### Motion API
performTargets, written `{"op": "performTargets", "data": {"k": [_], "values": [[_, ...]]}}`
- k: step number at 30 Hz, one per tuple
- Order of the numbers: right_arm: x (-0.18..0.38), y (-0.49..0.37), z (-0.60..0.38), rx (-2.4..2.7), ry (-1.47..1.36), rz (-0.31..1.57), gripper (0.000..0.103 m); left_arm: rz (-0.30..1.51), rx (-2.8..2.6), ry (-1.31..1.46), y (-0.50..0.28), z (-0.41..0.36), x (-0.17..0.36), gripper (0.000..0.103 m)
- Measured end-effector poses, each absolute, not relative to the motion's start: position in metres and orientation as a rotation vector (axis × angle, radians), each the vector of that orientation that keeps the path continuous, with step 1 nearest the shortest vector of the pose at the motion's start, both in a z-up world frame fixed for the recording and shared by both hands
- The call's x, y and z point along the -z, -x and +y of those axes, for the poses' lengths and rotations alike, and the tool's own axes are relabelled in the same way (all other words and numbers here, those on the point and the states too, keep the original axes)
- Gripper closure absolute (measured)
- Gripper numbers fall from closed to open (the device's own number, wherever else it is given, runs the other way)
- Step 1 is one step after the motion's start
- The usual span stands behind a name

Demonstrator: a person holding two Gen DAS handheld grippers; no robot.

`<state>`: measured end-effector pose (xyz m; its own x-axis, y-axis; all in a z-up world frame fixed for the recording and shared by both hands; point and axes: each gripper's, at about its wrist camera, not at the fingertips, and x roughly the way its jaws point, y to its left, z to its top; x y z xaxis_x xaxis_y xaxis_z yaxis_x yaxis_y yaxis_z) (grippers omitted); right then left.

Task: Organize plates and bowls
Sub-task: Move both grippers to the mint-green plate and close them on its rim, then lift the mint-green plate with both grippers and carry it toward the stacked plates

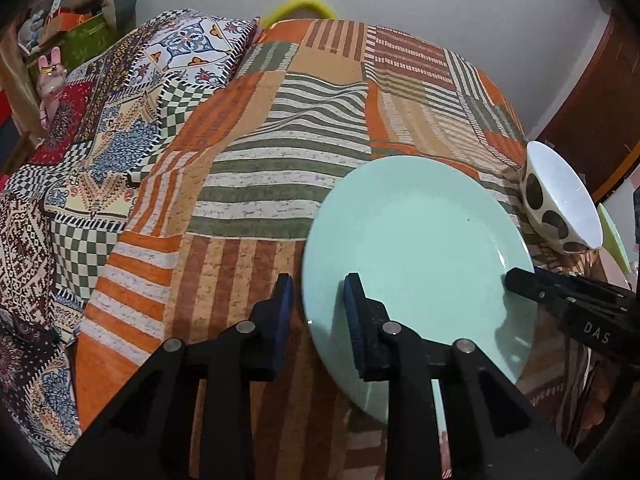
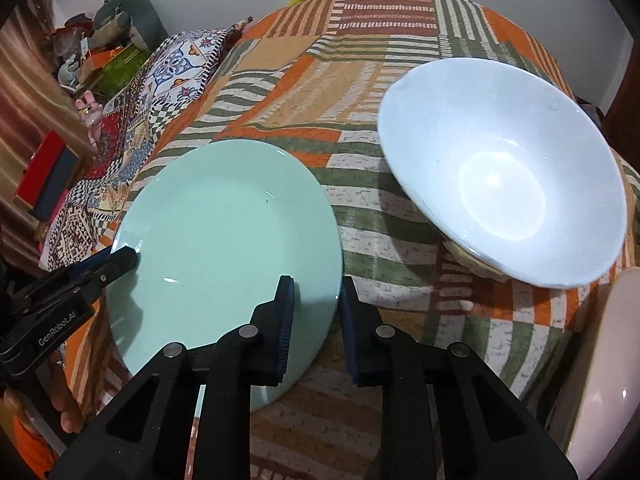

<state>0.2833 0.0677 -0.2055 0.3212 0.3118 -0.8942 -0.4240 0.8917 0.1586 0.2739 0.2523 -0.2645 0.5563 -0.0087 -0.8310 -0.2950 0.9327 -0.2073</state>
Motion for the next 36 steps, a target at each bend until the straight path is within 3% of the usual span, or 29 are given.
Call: {"op": "performTargets", "data": {"k": [21,36], "values": [[0.198,-0.258,0.058,-0.523,0.023,1.201,0.082,0.933,-0.158,0.345,-0.226,0.236,0.244,0.077],[0.147,-0.218,0.039,-0.544,0.013,1.074,0.082,0.845,-0.116,0.329,-0.176,0.203,0.191,0.077]]}}
